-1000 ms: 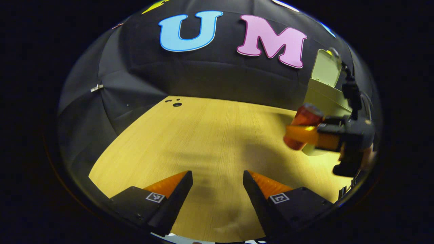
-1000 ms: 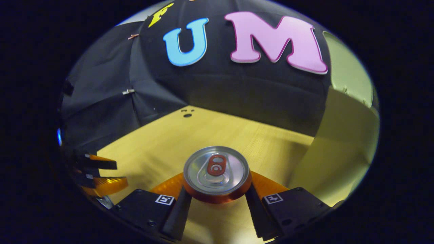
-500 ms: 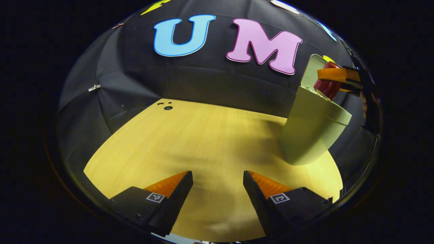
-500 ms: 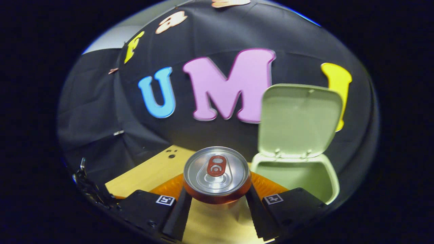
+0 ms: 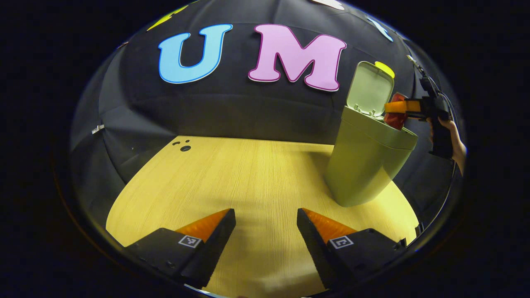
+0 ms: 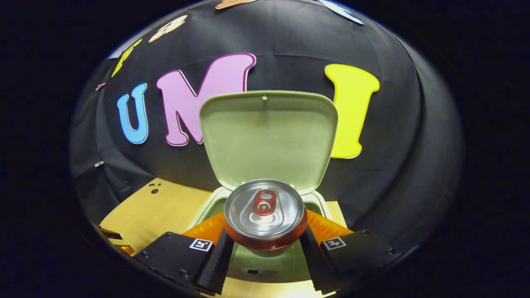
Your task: Press the lid of the desktop garbage bin to open it, pick up the crumpled paper on the desktop and throw it into the bin, then pick up the pop can on the desktop and drop it into the bin, and finally close the garbage bin lid.
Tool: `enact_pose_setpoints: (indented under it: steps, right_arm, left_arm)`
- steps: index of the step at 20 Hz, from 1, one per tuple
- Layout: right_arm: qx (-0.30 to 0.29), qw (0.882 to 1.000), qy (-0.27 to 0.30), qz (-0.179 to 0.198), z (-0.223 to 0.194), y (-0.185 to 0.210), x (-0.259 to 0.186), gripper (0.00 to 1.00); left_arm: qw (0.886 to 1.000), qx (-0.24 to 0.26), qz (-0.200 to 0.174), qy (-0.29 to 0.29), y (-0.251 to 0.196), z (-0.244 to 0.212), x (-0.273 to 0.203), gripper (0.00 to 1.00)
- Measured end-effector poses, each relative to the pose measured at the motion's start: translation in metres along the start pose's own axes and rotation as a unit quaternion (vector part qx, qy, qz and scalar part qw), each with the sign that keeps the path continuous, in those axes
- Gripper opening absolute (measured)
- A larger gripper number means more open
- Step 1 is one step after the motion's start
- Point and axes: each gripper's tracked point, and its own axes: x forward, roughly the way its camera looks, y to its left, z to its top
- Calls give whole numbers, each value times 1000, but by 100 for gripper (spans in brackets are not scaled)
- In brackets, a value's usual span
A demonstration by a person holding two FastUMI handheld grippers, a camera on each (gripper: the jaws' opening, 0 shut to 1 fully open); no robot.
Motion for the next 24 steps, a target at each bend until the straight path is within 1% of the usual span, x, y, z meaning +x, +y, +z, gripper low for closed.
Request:
enact_pose_setpoints:
  steps: [3,4,5,6,7,8,9,11,13,15,18,22,24]
  right_arm:
    - [13,999,34,11,-25,0,10,82]
    - [14,999,38,15,-28,1,12,83]
    - [14,999,39,18,-30,2,13,80]
    - [13,999,38,19,-30,2,14,86]
    - [13,999,35,21,-29,3,14,86]
    - [14,999,32,19,-27,2,13,94]
    - [15,999,22,17,-22,1,11,98]
    - [30,999,-9,12,2,2,4,99]
    - [43,998,-42,17,33,7,-10,99]
    - [40,996,-71,26,72,14,-28,99]
    - [37,993,-106,31,127,21,-40,99]
    - [5,990,-138,0,189,13,-35,99]
    - [1,989,-145,-7,213,16,-26,98]
  left_arm:
    - [1000,-10,14,2,-3,-2,-3,96]
    - [1000,-15,17,4,-3,-4,-6,96]
    - [1000,-21,19,6,-4,-6,-8,96]
    - [999,-26,22,9,-5,-8,-9,96]
    - [999,-30,23,11,-6,-10,-12,96]
    - [999,-33,23,14,-6,-13,-13,96]
    - [999,-35,24,18,-7,-15,-14,96]
    - [999,-37,23,23,-7,-18,-14,96]
    - [999,-38,22,22,-7,-17,-14,96]
    - [999,-38,16,20,-7,-16,-14,96]
    - [999,-39,8,16,-5,-14,-13,96]
    - [998,-53,10,19,7,-24,-13,96]
    - [998,-63,16,20,15,-31,-19,96]
